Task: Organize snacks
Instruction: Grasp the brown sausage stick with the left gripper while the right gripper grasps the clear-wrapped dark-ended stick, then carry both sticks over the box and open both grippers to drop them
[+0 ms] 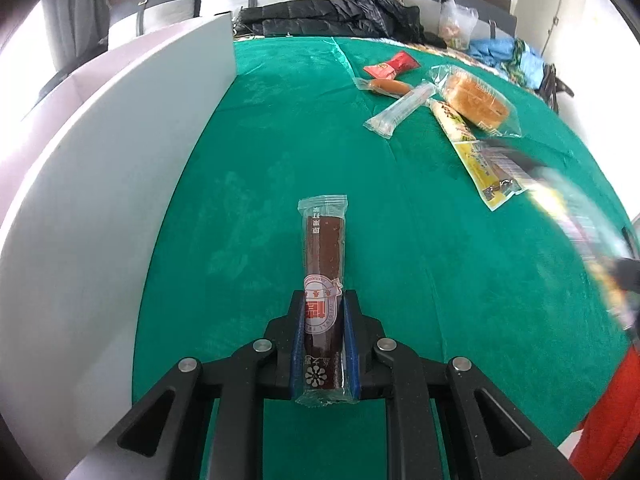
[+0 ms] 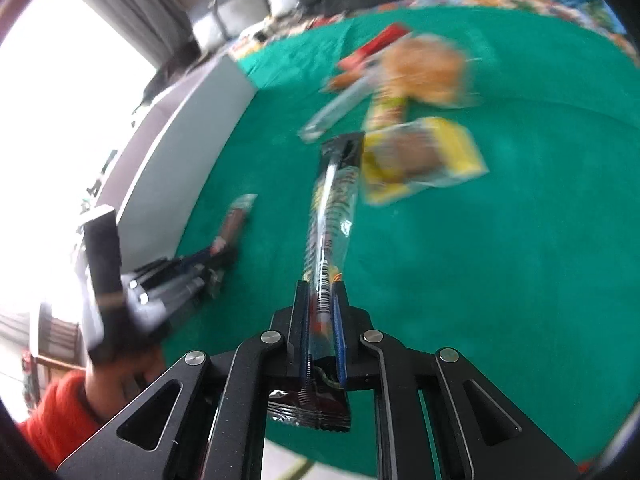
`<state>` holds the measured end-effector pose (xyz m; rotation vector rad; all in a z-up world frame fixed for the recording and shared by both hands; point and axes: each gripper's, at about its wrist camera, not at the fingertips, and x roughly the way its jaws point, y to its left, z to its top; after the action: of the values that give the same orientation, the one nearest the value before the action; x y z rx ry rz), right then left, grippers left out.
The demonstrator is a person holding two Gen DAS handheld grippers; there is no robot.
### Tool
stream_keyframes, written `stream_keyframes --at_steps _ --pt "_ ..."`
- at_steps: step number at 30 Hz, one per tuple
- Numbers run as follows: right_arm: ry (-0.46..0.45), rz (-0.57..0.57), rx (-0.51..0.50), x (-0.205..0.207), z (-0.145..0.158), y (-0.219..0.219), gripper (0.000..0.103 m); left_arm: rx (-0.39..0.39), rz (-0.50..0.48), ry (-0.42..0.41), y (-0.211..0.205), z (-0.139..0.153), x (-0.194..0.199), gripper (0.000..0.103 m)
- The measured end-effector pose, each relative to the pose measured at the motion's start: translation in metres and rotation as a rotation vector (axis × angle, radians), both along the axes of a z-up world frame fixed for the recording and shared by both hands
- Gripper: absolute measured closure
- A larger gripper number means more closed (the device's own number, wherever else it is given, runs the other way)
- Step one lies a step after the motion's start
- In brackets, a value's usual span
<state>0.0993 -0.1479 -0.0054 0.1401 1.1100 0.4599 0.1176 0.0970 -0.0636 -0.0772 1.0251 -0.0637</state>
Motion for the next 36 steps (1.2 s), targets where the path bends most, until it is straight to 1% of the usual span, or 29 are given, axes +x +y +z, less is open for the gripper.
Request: stream_keyframes --at_steps 3,4,6,7,8,9,10,11,12,13,14,15,17,18,19,20,21,22,23,24,26,28,30,32,33,34,36 --pt "-0.135 -0.097 -0.079 -0.030 0.018 -0.047 0.093 -0.011 0.016 -0.007 0.000 -0.001 -0.001 0.086" --pt "-0.193 -0.150 -0.118 -0.033 0.021 -0.065 0.093 -0.011 0.019 -0.009 -0.001 -0.001 0.000 0.086" --pt "-0.259 -0.211 -0.197 -0.021 0.017 -0.084 0.093 -0.014 0.022 -0.005 -0.004 0.000 0.003 0.086" --pt "-0.260 -0.219 -0.230 -0.011 0.008 -0.090 0.092 -0.021 0.023 0.001 -0.005 0.000 0.004 0.086" --pt "-0.230 -0.216 -0.247 0.002 -0.006 -0.097 0.092 -0.028 0.023 0.004 -0.005 0.001 0.002 0.086" --pt "-0.184 -0.212 -0.244 0.012 -0.019 -0.103 0.087 -0.031 0.023 0.004 -0.005 0.003 0.001 0.086" --pt "-0.121 -0.205 -0.224 0.022 -0.032 -0.111 0.085 -0.031 0.024 0.001 -0.005 0.005 -0.001 0.086" --pt "-0.087 -0.209 -0.212 0.026 -0.037 -0.117 0.078 -0.035 0.024 -0.003 -0.004 0.007 -0.003 0.086" --pt "-0.069 -0.212 -0.197 0.030 -0.037 -0.125 0.062 -0.043 0.026 -0.003 -0.003 0.007 -0.005 0.086" --pt "-0.071 -0.216 -0.191 0.033 -0.034 -0.128 0.053 -0.056 0.031 0.001 -0.002 0.007 -0.006 0.086" --pt "-0.079 -0.216 -0.207 0.036 -0.026 -0.126 0.037 -0.064 0.036 0.004 -0.001 0.006 -0.006 0.086" --pt "-0.083 -0.210 -0.231 0.039 -0.023 -0.122 0.036 -0.076 0.040 0.009 -0.001 0.006 -0.005 0.086" --pt "-0.080 -0.177 -0.273 0.054 -0.026 -0.109 0.036 -0.102 0.042 0.016 -0.002 0.006 -0.004 0.086" --pt "-0.056 -0.148 -0.294 0.053 -0.028 -0.108 0.053 -0.118 0.038 0.015 -0.003 0.008 -0.004 0.086" --pt "-0.005 -0.116 -0.333 0.058 -0.037 -0.101 0.067 -0.136 0.034 0.007 -0.003 0.013 -0.006 0.086" --pt "-0.045 -0.123 -0.388 0.055 -0.033 -0.100 0.084 -0.149 0.032 -0.002 -0.003 0.018 -0.008 0.086" --pt "-0.040 -0.135 -0.396 0.054 -0.031 -0.098 0.087 -0.172 0.032 -0.014 -0.001 0.026 -0.011 0.086" --pt "-0.021 -0.161 -0.352 0.052 -0.028 -0.102 0.087 -0.204 0.035 -0.029 0.002 0.036 -0.014 0.086" --pt "-0.007 -0.201 -0.286 0.048 -0.022 -0.109 0.088 -0.223 0.040 -0.039 0.005 0.043 -0.016 0.086" --pt "-0.014 -0.218 -0.263 0.043 -0.016 -0.111 0.088 -0.249 0.044 -0.055 0.009 0.052 -0.019 0.086" --pt "-0.056 -0.226 -0.192 0.030 0.007 -0.108 0.088 -0.296 0.052 -0.097 0.020 0.075 -0.025 0.086" --pt "-0.090 -0.203 -0.124 0.024 0.032 -0.093 0.088 -0.332 0.066 -0.146 0.038 0.099 -0.032 0.086" --pt "-0.145 -0.139 -0.064 0.016 0.066 -0.064 0.088 -0.339 0.092 -0.187 0.060 0.120 -0.038 0.086" --pt "-0.188 -0.053 0.007 0.016 0.096 -0.018 0.088 -0.326 0.130 -0.214 0.088 0.136 -0.042 0.086" --pt "-0.203 -0.001 0.048 0.016 0.111 0.012 0.088 -0.307 0.155 -0.227 0.105 0.143 -0.043 0.086" --pt "-0.209 0.036 0.083 0.019 0.119 0.036 0.088 -0.278 0.178 -0.236 0.119 0.147 -0.045 0.086" --pt "-0.205 0.134 0.161 0.023 0.138 0.096 0.088 -0.214 0.241 -0.229 0.156 0.151 -0.048 0.086"
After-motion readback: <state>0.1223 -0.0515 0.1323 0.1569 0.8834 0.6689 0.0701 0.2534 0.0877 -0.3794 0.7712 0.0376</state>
